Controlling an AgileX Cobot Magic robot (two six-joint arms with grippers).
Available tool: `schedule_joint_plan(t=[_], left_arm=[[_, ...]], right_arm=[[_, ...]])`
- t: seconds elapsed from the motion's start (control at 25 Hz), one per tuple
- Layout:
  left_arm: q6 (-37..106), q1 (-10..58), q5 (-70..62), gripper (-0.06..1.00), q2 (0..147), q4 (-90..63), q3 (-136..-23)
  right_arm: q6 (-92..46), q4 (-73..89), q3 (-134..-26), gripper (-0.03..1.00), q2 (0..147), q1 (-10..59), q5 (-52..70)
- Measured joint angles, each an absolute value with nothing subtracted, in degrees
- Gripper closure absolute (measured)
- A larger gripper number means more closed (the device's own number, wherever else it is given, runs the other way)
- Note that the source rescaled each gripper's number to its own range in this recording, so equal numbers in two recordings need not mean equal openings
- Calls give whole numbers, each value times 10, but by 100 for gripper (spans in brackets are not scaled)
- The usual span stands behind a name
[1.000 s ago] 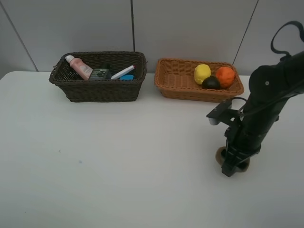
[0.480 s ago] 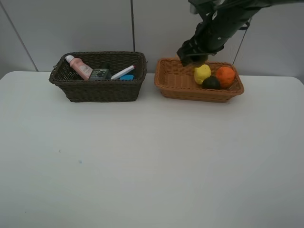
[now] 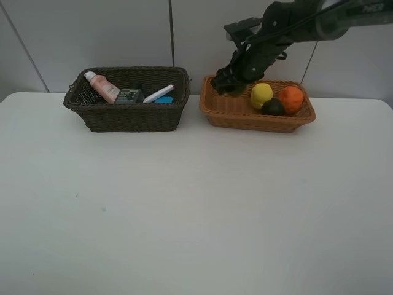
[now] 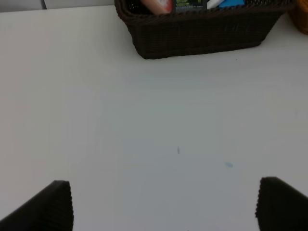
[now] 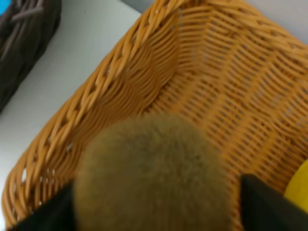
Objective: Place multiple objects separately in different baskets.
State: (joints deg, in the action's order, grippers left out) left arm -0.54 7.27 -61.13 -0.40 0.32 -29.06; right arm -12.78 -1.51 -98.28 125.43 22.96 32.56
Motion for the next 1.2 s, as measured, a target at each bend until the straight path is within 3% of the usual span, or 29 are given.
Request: schedule_joint_plan(t=[0.08, 0.24, 0.52, 0.92, 1.2], left_arm=[[-5, 73, -611, -6, -4, 3, -291], [-5, 73, -611, -6, -4, 3, -291], [-5, 73, -611, -6, -4, 3, -291], [-5, 73, -611, -6, -4, 3, -291], [-5, 73, -611, -6, -4, 3, -291]], right_arm=[[-108, -24, -985, 13, 1255, 230, 315], [-83, -47, -986, 0, 1251, 230, 352], [0, -61, -988, -1, 1180, 219, 501], [108, -55, -989, -3, 1117, 50, 683], [113, -53, -874, -3, 1002, 25, 678]])
